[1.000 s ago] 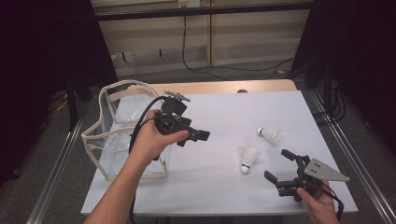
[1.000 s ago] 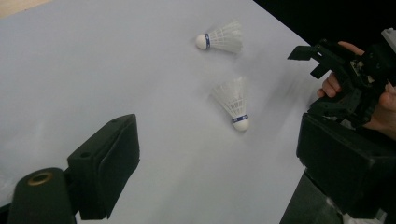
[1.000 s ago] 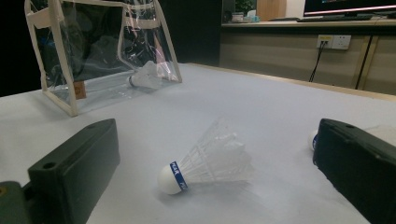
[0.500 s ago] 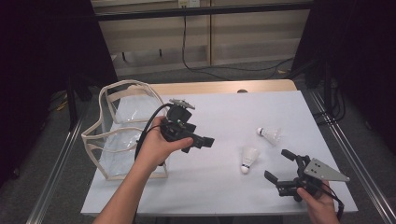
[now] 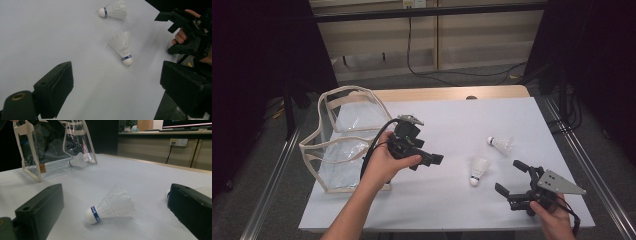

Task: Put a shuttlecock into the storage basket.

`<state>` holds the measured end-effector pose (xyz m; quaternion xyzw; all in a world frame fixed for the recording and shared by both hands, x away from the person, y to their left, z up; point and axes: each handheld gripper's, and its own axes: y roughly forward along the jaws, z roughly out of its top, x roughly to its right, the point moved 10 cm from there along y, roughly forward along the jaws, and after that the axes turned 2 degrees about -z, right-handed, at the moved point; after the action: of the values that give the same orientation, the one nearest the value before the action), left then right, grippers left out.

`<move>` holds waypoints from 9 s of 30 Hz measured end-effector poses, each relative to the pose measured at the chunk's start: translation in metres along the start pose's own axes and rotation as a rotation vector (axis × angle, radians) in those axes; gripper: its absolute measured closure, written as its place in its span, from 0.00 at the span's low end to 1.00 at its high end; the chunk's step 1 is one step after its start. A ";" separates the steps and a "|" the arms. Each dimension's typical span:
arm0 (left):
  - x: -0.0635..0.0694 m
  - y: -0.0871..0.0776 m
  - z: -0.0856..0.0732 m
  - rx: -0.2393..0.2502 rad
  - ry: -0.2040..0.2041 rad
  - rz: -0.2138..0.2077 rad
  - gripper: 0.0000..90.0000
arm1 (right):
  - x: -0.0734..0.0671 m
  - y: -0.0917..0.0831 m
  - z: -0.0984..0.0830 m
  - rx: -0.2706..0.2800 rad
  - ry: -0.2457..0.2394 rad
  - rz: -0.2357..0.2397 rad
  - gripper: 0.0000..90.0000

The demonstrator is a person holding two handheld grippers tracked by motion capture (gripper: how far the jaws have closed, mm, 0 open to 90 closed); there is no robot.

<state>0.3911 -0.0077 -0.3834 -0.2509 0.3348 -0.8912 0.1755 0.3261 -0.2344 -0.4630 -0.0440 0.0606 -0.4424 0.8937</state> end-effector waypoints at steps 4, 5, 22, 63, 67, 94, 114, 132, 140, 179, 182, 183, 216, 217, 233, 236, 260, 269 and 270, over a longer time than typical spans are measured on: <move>-0.001 0.003 -0.003 0.000 0.001 0.003 0.13 | 0.000 0.000 0.000 -0.001 0.002 -0.002 0.00; -0.001 0.003 -0.004 -0.005 0.008 0.003 0.13 | 0.000 0.000 0.000 -0.001 0.002 -0.002 0.00; -0.005 0.019 -0.015 -0.012 0.004 0.014 0.12 | 0.000 -0.001 0.000 -0.001 0.003 -0.004 0.00; 0.002 0.065 -0.035 -0.035 0.029 -0.004 0.10 | 0.000 0.001 -0.001 -0.006 0.004 -0.003 0.00; 0.003 0.069 -0.036 -0.038 0.034 -0.009 0.10 | 0.000 0.001 -0.001 -0.009 0.004 -0.001 0.01; 0.017 0.096 -0.039 -0.028 0.070 -0.015 0.10 | -0.002 0.001 -0.001 -0.007 -0.007 0.004 0.01; 0.026 0.113 -0.042 -0.036 0.095 -0.022 0.10 | -0.002 0.001 0.000 -0.008 -0.008 0.005 0.01; 0.029 0.127 -0.044 -0.031 0.088 -0.026 0.08 | -0.001 0.001 0.000 -0.007 -0.009 0.002 0.01; 0.031 0.133 -0.045 -0.035 0.105 -0.022 0.08 | -0.001 0.001 0.000 -0.006 -0.010 0.003 0.01; 0.029 0.162 -0.040 -0.021 0.101 0.023 0.18 | 0.000 0.000 0.000 -0.004 -0.010 0.000 0.01; 0.030 0.163 -0.040 -0.020 0.105 0.024 0.19 | 0.000 0.001 0.000 -0.005 -0.010 -0.001 0.01; 0.030 0.163 -0.039 -0.019 0.111 0.025 0.20 | 0.000 0.001 0.000 -0.005 -0.008 -0.001 0.01; 0.030 0.177 -0.037 -0.021 0.111 0.071 0.62 | 0.001 0.000 0.000 -0.003 -0.010 -0.002 0.01; 0.029 0.176 -0.037 -0.025 0.103 0.067 0.64 | 0.001 0.000 0.000 -0.004 -0.010 -0.001 0.01; 0.029 0.163 -0.036 -0.021 0.052 0.010 0.72 | 0.000 -0.001 0.001 -0.001 -0.008 -0.003 0.01; 0.030 0.157 -0.036 -0.027 0.042 -0.011 0.72 | -0.001 -0.001 0.001 0.000 -0.012 -0.001 0.01; 0.032 0.121 -0.031 -0.063 0.007 -0.076 0.72 | -0.002 0.001 0.001 -0.004 -0.011 0.000 0.01; 0.032 0.108 -0.034 -0.080 0.008 -0.093 0.72 | 0.001 0.001 0.001 -0.002 -0.012 -0.006 0.01; 0.033 0.106 -0.034 -0.084 0.012 -0.098 0.72 | 0.001 0.002 0.001 -0.003 -0.011 -0.004 0.01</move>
<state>0.3604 -0.0815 -0.4672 -0.2687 0.3604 -0.8853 0.1191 0.3278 -0.2340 -0.4624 -0.0476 0.0563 -0.4440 0.8930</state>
